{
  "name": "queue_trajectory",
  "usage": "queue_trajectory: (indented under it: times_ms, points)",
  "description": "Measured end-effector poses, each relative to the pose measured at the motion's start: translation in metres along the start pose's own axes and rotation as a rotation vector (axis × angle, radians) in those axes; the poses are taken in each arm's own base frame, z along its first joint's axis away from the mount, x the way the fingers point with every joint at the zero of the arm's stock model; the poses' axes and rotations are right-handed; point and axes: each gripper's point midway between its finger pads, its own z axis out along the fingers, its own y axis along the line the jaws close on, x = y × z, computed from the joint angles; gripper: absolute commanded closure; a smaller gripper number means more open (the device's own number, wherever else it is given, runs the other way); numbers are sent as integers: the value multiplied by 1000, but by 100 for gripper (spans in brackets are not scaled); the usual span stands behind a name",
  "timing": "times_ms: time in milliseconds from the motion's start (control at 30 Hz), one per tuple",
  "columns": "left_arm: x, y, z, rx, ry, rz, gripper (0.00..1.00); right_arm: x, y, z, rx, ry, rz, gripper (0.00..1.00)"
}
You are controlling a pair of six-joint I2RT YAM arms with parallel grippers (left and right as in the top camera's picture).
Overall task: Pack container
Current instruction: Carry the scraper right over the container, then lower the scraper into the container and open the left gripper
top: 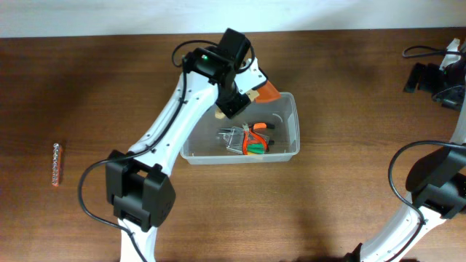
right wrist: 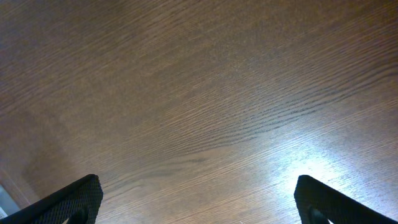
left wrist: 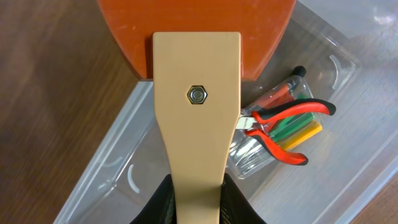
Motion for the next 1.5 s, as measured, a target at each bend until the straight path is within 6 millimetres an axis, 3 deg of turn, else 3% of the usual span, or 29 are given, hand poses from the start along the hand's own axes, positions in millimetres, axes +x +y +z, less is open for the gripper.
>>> queue_trajectory:
  times_ms: [333,567,833,1133,1200,1500]
  points:
    - [-1,-42,6,80,43,119,98,0,0,0,0,0,0,1]
    - [21,-57,3,141,131,177,98,0,0,0,0,0,0,1]
    - [28,-51,10,151,153,188,98,0,0,0,0,0,-1,1]
    - [41,-35,47,176,213,147,96,0,0,0,0,0,0,1]
    - [39,-33,51,173,208,147,82,0,0,0,0,0,0,1]
    - [34,-31,53,159,189,157,67,0,0,0,0,0,0,1]
